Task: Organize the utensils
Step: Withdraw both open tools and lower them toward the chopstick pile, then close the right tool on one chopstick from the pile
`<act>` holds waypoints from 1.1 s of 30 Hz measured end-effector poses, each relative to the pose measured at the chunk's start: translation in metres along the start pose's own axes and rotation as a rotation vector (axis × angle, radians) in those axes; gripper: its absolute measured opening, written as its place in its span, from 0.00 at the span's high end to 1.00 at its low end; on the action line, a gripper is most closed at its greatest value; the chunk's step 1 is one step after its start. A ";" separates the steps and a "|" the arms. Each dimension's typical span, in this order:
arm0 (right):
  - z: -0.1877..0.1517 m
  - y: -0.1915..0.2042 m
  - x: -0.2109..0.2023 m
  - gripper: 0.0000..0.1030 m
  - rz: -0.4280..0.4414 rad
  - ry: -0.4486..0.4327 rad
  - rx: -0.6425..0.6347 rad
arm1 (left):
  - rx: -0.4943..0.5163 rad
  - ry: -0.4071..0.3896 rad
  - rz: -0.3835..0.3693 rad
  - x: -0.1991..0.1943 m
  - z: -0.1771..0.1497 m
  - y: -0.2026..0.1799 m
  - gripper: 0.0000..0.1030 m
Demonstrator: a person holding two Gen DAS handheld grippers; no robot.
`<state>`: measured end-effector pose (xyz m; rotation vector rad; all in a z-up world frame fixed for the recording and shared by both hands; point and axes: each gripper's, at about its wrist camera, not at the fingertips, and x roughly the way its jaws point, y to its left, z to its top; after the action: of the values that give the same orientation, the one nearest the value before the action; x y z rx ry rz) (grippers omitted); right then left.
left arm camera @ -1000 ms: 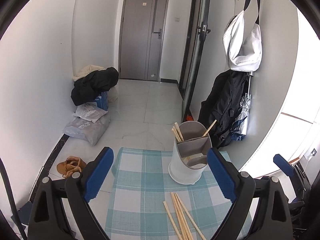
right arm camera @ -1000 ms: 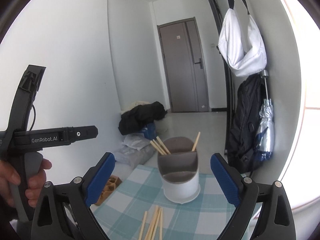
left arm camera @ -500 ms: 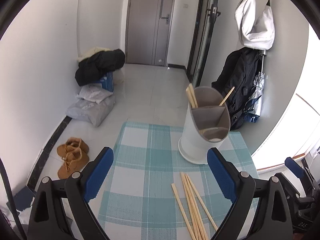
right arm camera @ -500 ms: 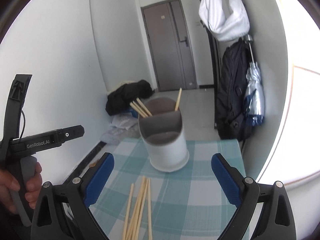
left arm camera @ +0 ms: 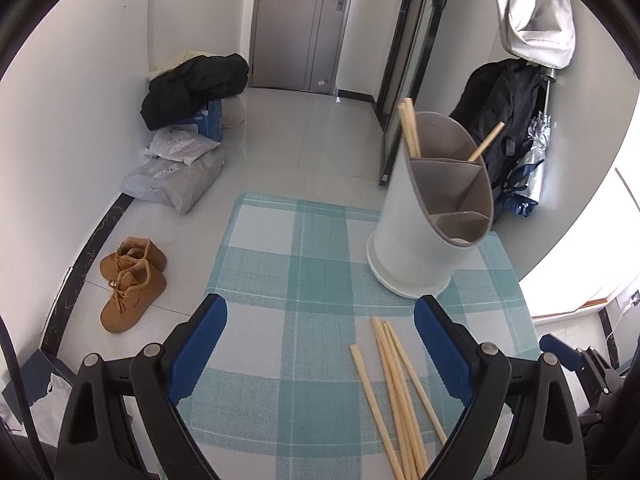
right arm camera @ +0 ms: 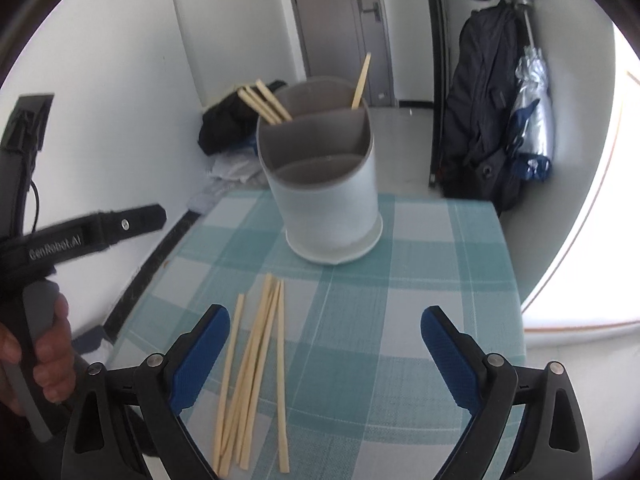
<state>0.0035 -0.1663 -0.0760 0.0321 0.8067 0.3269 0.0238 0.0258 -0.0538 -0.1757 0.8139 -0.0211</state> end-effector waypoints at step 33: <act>0.019 0.059 0.128 0.73 0.031 0.293 -0.341 | -0.234 0.101 0.076 0.022 0.012 0.078 0.11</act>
<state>0.0833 -0.0697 -0.1442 -0.3292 1.0314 0.5021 0.0435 0.1026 -0.0741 -0.3669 0.9230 0.1379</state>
